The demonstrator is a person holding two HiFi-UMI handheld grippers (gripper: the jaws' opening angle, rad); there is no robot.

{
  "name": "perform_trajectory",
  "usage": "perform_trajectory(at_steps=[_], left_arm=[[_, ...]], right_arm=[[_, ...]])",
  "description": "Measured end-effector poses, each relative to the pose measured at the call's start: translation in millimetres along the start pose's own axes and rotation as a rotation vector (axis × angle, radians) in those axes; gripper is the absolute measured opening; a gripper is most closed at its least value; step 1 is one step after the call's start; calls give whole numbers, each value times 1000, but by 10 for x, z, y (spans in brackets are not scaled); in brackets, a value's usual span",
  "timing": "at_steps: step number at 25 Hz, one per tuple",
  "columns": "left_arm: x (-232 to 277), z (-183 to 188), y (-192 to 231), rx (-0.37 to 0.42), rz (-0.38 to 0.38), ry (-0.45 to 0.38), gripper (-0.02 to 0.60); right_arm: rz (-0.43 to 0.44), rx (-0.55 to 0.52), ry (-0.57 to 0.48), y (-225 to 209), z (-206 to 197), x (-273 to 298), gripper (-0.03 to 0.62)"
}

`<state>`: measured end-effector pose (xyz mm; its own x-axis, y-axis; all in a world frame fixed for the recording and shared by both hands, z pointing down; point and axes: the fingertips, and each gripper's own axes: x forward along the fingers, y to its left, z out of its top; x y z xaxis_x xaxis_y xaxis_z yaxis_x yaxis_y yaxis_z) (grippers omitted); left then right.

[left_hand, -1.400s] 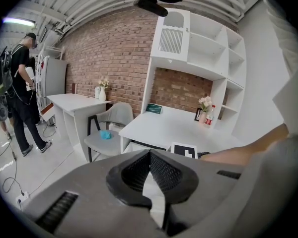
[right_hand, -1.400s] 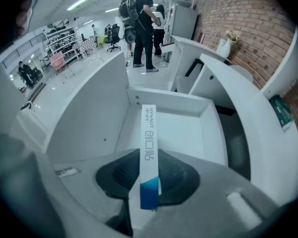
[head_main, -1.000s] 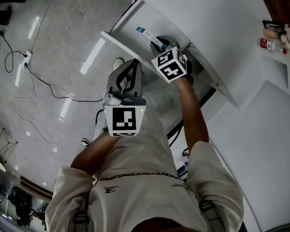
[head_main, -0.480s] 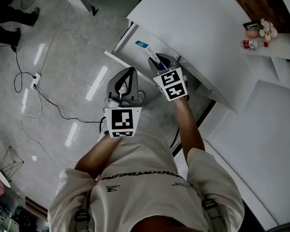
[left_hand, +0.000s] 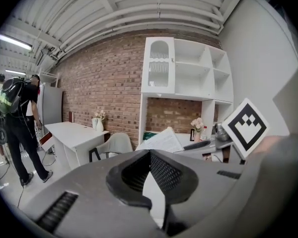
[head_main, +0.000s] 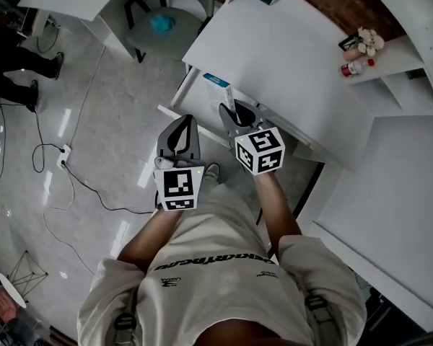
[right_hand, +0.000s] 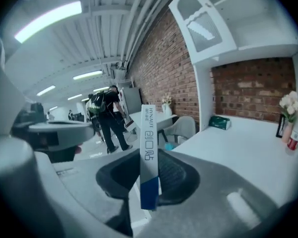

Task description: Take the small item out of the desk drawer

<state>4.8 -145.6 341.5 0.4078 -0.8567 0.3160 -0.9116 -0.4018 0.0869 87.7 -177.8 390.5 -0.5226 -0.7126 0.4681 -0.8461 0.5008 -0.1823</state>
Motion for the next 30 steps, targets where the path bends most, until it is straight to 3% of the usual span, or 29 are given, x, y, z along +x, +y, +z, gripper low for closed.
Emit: perform_trajectory(at_steps=[5,17,30], left_arm=[[-78,286,-38,25,-10,-52,-3],[-300,753,-105,46,-48,-141,-3],[-401,934,-212,49,-69,-177,-3]], right_arm=[[-25,35,-110,106,420,-342,83],[-102,64,-299,318,929,-871,83],[-124,46,-370,422,1115,-1090,81]])
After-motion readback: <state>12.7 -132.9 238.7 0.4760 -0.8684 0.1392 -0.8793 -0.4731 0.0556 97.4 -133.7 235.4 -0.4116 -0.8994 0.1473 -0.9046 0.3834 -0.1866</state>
